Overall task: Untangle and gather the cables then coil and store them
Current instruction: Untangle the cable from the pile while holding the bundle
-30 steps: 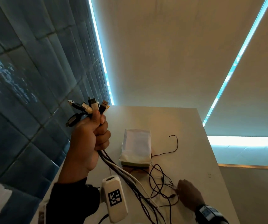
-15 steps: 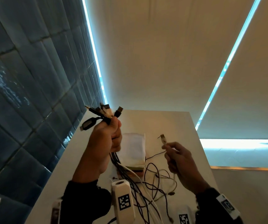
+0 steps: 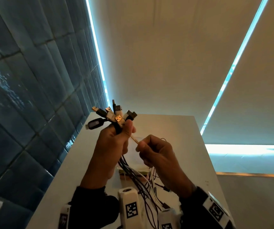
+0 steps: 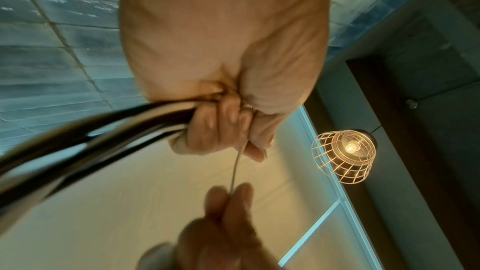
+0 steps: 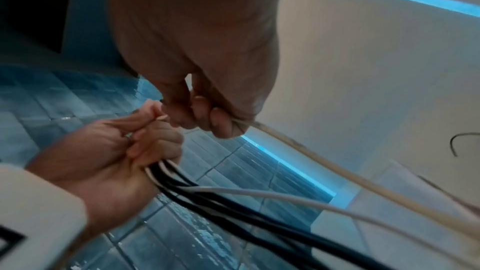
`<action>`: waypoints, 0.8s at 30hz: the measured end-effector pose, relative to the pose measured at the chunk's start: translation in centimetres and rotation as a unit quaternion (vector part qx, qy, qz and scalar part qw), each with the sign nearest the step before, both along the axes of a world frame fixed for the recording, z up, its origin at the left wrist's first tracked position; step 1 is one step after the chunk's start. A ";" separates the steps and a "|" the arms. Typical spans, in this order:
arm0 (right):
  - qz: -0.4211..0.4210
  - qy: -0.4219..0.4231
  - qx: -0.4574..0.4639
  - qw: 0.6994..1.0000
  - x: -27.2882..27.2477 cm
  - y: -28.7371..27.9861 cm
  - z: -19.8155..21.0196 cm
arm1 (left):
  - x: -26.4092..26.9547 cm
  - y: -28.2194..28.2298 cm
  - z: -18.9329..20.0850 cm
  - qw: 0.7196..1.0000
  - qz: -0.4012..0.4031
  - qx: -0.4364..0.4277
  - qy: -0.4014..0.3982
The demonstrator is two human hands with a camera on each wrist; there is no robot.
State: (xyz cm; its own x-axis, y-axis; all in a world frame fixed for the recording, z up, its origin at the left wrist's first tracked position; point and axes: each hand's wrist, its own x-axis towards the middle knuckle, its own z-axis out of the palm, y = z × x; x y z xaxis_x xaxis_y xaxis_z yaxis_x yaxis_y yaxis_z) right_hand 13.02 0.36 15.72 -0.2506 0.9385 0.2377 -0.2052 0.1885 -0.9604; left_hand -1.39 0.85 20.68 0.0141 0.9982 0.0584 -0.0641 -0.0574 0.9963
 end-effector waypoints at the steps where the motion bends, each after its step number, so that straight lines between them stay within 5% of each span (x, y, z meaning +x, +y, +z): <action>1: 0.000 0.011 0.005 1.000 -0.2 0.1 0.0 | 0.1 0.0 0.0 1.000 -0.007 0.001 0.001; 7: 0.075 0.029 0.020 0.997 -0.9 1.1 0.1 | 0.6 0.3 0.2 0.997 0.050 0.035 0.038; 13: 0.101 -0.025 -0.015 0.995 0.2 2.2 -4.3 | 0.3 0.4 2.1 0.991 0.047 0.037 -0.120; 24: 0.081 -0.075 -0.057 0.992 1.7 3.5 -9.9 | -0.7 0.4 2.7 0.992 -0.007 0.090 -0.091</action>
